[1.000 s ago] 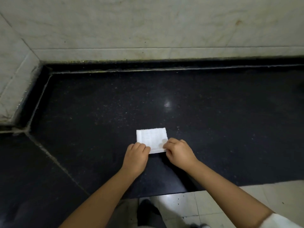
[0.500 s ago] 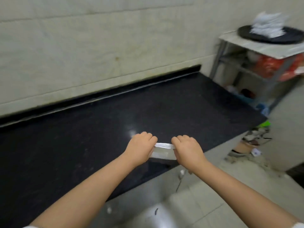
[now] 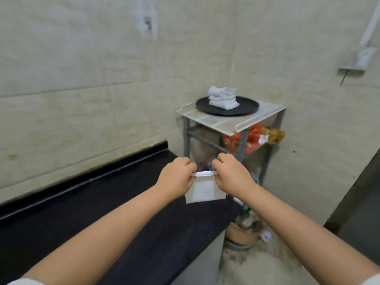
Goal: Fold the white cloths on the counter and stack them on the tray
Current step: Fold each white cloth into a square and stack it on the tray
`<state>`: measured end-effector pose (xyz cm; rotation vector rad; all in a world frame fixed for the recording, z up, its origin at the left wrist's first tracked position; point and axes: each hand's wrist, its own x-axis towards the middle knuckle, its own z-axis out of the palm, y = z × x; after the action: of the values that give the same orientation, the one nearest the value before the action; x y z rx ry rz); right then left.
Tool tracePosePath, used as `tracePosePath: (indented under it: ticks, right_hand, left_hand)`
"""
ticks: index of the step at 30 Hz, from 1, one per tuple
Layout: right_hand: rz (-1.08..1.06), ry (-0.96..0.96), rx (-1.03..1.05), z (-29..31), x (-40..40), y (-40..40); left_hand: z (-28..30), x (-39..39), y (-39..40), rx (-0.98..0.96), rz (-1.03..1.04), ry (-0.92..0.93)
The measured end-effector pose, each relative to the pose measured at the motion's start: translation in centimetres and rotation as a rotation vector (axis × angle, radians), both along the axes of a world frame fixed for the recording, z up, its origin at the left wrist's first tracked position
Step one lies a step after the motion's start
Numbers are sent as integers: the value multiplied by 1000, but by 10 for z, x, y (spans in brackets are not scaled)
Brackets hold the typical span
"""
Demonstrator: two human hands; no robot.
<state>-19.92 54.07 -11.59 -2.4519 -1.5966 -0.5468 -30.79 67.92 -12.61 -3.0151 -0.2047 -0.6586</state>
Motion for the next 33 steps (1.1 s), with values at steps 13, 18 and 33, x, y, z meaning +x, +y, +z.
tracePosePath:
  ticks: [13,18,33]
  right_hand:
    - [-7,70,13,135,306,55]
    - [62,82,-20,156,414,92]
    - [315,43,352,158,620,266]
  left_hand:
    - [127,301,39,-31,142,-82]
    - [153,398,65,-18,292,-37]
    - [168,581,178,97,531,-256]
